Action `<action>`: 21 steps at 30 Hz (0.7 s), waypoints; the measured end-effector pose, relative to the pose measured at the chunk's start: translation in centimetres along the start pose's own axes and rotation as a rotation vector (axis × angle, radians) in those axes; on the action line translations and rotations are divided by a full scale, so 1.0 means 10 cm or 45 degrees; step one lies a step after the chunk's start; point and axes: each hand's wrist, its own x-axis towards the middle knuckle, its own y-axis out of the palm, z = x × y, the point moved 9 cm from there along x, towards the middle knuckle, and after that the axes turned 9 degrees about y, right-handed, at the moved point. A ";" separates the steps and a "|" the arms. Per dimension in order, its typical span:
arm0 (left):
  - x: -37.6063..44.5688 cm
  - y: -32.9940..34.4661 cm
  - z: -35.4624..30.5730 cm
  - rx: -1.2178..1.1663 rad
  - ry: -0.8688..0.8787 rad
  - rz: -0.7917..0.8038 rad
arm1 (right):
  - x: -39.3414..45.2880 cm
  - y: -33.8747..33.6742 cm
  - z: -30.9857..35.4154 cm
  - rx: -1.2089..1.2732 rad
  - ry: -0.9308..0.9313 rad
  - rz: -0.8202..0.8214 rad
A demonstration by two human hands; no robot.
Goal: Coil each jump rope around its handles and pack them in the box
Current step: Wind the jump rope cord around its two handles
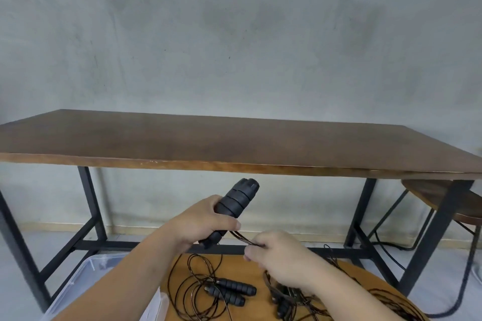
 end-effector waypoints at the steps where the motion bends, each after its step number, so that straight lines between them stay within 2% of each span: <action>1: 0.00 -0.06 0.00 0.134 0.012 -0.002 | -0.03 -0.09 0.03 -0.107 -0.029 -0.040; 8: -0.16 0.16 -0.06 1.096 0.091 0.230 | -0.24 -0.48 0.59 -0.549 -0.291 -0.144; 10: -0.23 0.32 -0.14 1.230 0.182 0.299 | -0.22 -0.54 0.74 -0.623 -0.349 -0.107; 12: -0.31 0.43 -0.20 1.231 0.280 0.362 | -0.14 -0.58 0.78 -0.581 -0.373 -0.007; 14: -0.42 0.47 -0.26 1.073 0.322 0.420 | -0.02 -0.60 0.70 -0.422 -0.343 0.101; 16: -0.51 0.46 -0.35 0.783 0.345 0.441 | 0.05 -0.56 0.57 -0.112 -0.309 0.217; 18: -0.58 0.41 -0.47 0.574 0.386 0.425 | 0.10 -0.45 0.46 0.342 -0.242 0.335; 21: -0.61 0.35 -0.56 0.401 0.424 0.383 | 0.17 -0.20 0.26 1.097 -0.059 0.376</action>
